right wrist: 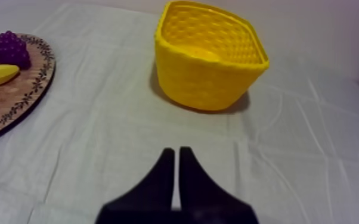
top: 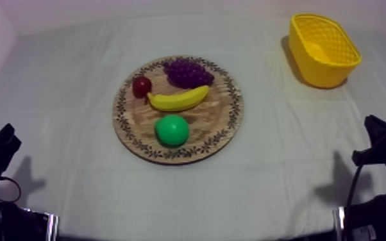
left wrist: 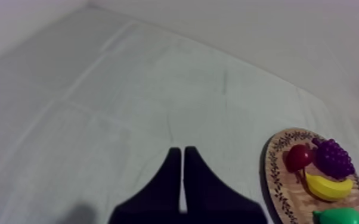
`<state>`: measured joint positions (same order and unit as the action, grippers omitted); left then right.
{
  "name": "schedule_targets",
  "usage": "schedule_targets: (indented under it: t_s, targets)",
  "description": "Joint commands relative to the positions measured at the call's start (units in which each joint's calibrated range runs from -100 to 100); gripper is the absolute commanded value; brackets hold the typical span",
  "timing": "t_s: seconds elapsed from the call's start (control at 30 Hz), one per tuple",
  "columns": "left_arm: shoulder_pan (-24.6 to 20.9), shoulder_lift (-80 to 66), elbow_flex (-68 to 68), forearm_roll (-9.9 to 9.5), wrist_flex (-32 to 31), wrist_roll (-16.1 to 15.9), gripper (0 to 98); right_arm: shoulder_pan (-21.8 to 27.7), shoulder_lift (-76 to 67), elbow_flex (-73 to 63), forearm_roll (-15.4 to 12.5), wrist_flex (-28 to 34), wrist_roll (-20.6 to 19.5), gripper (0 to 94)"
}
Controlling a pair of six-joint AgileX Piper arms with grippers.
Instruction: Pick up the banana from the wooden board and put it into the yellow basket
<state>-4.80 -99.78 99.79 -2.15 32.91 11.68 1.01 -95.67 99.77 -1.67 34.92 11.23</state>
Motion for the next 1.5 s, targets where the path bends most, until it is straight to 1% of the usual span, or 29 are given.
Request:
schedule_targets:
  t_s: [0.0,1.3,1.47]
  targets:
    - [-0.01,-0.05,-0.01,-0.03,0.0,0.02,0.1,-0.01,0.0,0.01,-0.01,0.0,-0.02,0.5]
    - [-0.01,-0.05,-0.01,-0.03,0.0,0.02,0.1,-0.01,0.0,0.01,-0.01,0.0,-0.15,0.5]
    - [-0.01,-0.05,-0.01,-0.03,0.0,0.02,0.1,-0.31,0.0,0.01,-0.01,0.0,-1.37,0.5]
